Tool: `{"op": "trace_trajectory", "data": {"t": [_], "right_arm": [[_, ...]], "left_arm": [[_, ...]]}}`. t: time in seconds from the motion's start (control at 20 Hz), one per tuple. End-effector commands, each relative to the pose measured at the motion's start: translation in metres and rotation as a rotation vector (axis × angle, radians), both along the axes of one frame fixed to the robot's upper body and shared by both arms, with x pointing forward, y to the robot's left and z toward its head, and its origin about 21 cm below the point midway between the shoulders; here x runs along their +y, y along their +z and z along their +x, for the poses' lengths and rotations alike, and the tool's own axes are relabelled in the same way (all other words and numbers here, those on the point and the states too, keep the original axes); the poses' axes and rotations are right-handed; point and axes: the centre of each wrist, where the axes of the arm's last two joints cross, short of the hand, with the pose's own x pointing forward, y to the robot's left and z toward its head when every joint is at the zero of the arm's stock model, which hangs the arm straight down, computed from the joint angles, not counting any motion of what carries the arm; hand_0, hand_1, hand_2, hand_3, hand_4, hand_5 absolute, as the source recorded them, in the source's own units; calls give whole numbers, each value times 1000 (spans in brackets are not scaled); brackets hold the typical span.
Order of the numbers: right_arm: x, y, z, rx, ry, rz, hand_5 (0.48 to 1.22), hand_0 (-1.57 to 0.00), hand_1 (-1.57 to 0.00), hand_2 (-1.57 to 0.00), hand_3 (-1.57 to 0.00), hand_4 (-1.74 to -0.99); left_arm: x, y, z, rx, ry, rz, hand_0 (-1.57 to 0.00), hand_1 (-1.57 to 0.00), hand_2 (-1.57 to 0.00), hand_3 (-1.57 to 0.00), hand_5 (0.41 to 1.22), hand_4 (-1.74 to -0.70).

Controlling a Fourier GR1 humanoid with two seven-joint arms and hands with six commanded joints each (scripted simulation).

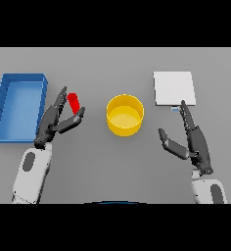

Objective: Pick up the red beaker and tilt it to pour out 1 green nut into yellow bowl. Pick up the yellow bowl and place it on the metallic measuring scale.

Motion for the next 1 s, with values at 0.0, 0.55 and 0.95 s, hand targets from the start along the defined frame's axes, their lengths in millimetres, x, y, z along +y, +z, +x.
{"op": "trace_trajectory", "data": {"t": [0.0, 0.55, 0.95], "right_arm": [[0, 0, 1, 3, 6, 11, 627, 1, 1, 1, 1, -1222], [-2, 4, -2, 14, -7, 24, 642, 1, 1, 1, 1, -1245], [-4, 5, -1, 8, -16, 16, 648, 1, 1, 1, 1, -1237]], "left_arm": [[-1, -4, 2, -14, -8, 11, 1, 1, 1, 1, 651, -1200], [-19, -10, 39, -7, 13, 17, 1, 1, 1, 1, 695, -1246], [-36, -25, 51, -39, 90, -68, -551, -588, -662, -728, 943, -1471]]}}
